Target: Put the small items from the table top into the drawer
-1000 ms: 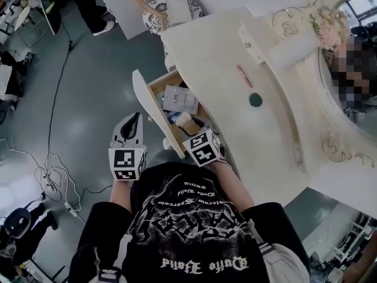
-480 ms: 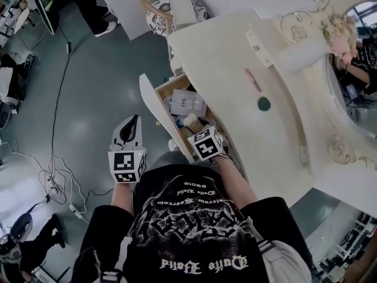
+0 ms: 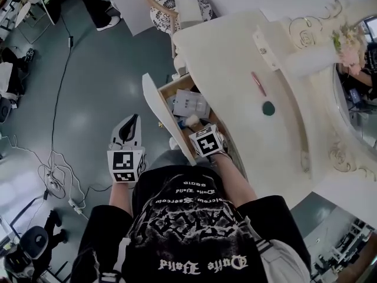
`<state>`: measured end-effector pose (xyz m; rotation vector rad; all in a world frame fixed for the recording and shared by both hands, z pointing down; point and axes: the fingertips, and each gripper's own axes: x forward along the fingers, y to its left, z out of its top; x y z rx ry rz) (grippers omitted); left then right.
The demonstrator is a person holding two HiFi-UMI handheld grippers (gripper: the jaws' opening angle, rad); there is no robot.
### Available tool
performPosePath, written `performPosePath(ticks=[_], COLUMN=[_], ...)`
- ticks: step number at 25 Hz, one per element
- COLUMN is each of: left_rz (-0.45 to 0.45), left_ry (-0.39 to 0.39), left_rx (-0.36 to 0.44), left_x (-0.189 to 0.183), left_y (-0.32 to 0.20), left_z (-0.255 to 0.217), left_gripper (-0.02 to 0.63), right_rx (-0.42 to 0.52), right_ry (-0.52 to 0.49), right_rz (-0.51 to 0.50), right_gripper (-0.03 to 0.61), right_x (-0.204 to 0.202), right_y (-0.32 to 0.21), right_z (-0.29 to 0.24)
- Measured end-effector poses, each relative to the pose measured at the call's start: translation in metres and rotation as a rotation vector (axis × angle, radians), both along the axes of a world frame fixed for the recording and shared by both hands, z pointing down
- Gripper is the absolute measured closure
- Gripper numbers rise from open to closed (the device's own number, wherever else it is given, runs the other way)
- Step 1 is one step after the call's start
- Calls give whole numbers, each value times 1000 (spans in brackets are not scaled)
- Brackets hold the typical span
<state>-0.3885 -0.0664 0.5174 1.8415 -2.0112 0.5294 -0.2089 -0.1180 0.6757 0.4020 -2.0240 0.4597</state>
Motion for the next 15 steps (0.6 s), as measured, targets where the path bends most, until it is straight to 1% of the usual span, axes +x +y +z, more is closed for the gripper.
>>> performPosePath(ticks=[4,11,15], left_rz=[1,-9,-20], left_ry=[-14,-25,-41], left_rx=[-11,-30,-42], left_x=[-6,-14,-19], left_y=[0,0,2], left_z=[-3,1,3], left_gripper=[598,598,598], right_rx=[-27,-71,-79], right_ry=[-1,46,61], right_rz=[23,53,41], right_gripper=[327,324,320], right_x=[-4,-1,0], right_y=[2,3,3], right_z=[7,25,31])
